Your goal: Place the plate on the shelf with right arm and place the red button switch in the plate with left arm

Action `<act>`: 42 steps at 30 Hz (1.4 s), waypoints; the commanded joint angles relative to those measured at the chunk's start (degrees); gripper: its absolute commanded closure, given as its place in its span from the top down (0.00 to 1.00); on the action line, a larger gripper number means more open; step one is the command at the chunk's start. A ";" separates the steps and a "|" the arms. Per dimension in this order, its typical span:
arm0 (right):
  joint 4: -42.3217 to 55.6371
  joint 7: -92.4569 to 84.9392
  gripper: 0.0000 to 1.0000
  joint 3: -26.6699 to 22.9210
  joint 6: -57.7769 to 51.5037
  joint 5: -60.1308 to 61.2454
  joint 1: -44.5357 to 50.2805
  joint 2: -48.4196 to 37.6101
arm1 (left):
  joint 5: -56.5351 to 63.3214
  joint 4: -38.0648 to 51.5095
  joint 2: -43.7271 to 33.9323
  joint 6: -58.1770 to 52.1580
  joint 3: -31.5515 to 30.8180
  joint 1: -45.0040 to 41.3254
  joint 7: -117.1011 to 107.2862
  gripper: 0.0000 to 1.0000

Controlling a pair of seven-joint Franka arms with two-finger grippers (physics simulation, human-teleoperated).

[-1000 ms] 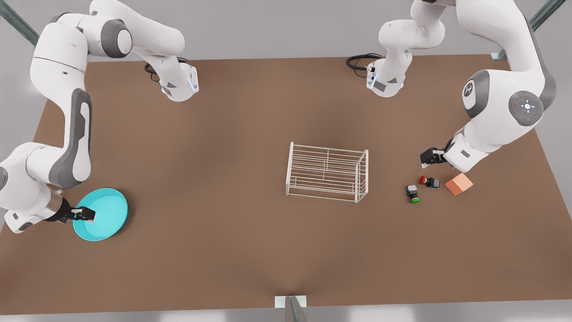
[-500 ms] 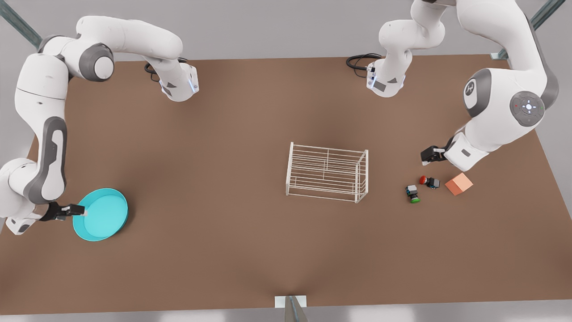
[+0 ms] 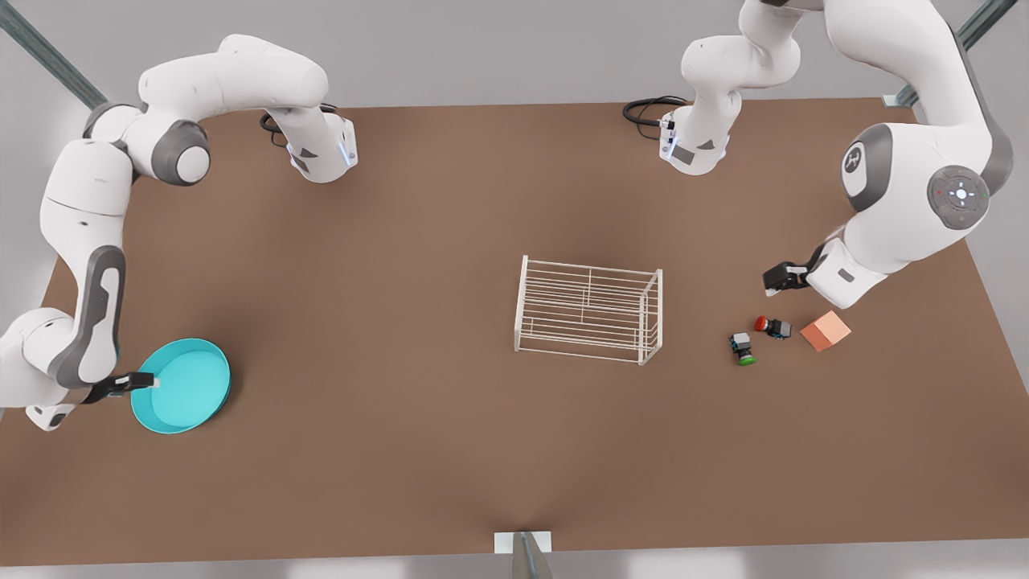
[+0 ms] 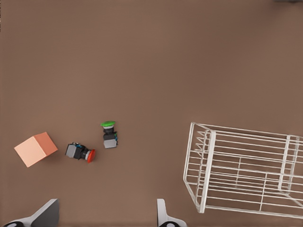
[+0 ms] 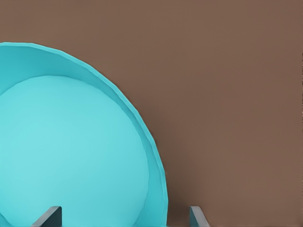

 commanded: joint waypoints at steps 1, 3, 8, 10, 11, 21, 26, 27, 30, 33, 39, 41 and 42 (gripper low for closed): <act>0.22 2.05 1.00 0.09 0.04 1.77 -0.37 0.07 | 0.00 0.10 -0.10 -0.15 -0.05 0.17 0.14 1.00; 0.22 2.40 1.00 0.36 1.71 7.05 -1.87 0.07 | 0.00 0.02 -0.10 -0.15 -0.05 0.17 0.14 1.00; 0.57 4.86 0.99 0.27 2.50 7.14 -1.87 1.74 | 0.00 -0.07 -0.01 -0.59 -0.14 0.09 -0.30 1.00; 0.57 5.57 0.98 0.44 2.50 7.84 -1.87 2.18 | 0.09 0.02 -0.01 -0.59 -0.31 0.00 -0.48 1.00; 0.57 5.57 0.96 0.44 2.50 7.84 -1.87 2.44 | 0.09 -0.07 -0.01 -0.59 -0.40 0.00 -0.48 1.00; 0.66 5.22 0.63 -1.05 1.79 7.75 -1.78 2.35 | 0.18 -0.25 -0.01 -0.77 -0.49 -0.18 -0.48 1.00; 0.66 4.69 0.54 -1.49 2.06 7.49 -1.43 2.35 | 0.53 -0.16 -0.01 -0.77 -0.49 -0.18 -0.48 1.00; 0.66 4.60 0.52 -1.58 2.15 7.40 -1.43 2.35 | 0.62 -0.16 -0.01 -0.77 -0.49 -0.18 -0.48 1.00; 1.19 4.60 0.52 -1.75 2.59 7.31 -1.43 2.44 | 0.53 -0.16 -0.01 -0.77 -0.49 -0.18 -0.48 1.00; 1.45 4.16 0.50 -1.58 3.64 7.22 -1.34 2.53 | 0.53 -0.16 -0.01 -0.77 -0.49 -0.27 -0.57 1.00; 1.45 2.67 0.48 -1.75 3.82 7.14 -1.34 3.41 | 0.53 -0.16 0.08 -0.77 -0.49 -0.27 -0.57 1.00; 1.45 2.23 0.45 -1.75 3.82 5.73 -1.34 3.58 | 0.53 -0.07 0.08 -0.68 -0.49 -0.27 -0.57 1.00; 1.45 2.40 0.43 -1.67 3.73 5.73 -1.34 3.58 | 0.62 -0.07 0.08 -0.68 -0.49 -0.27 -0.57 1.00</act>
